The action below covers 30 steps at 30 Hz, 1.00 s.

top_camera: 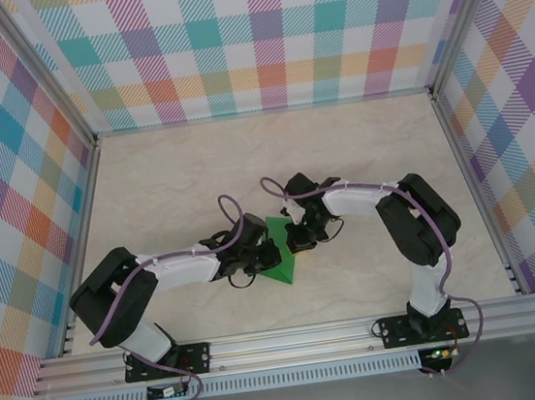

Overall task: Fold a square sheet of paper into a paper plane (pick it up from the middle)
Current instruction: Fold the triangle a second time at the center of the table.

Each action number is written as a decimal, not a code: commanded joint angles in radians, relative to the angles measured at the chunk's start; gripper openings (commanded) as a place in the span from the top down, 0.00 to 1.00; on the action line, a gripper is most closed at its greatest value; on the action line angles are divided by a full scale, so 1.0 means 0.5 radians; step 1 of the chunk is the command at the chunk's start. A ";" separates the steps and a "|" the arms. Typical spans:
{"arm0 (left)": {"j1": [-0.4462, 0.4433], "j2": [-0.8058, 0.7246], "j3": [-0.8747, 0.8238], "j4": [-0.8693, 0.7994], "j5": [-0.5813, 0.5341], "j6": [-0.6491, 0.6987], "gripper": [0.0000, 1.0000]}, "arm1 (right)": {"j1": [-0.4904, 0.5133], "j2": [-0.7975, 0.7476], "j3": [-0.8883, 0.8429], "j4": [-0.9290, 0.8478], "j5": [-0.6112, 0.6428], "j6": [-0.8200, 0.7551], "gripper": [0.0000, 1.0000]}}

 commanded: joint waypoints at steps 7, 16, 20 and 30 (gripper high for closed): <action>-0.025 0.011 0.041 -0.011 -0.017 0.042 0.91 | -0.007 -0.043 -0.020 -0.040 -0.007 -0.031 0.96; -0.026 0.075 0.068 -0.043 -0.029 0.047 0.92 | -0.006 0.011 -0.012 -0.030 -0.013 -0.027 0.96; -0.028 0.092 0.052 -0.036 -0.030 0.035 0.92 | -0.006 0.019 -0.014 -0.038 -0.012 -0.030 0.96; -0.028 0.140 0.054 -0.072 -0.020 0.038 0.92 | -0.006 0.043 -0.011 -0.056 0.013 -0.028 0.96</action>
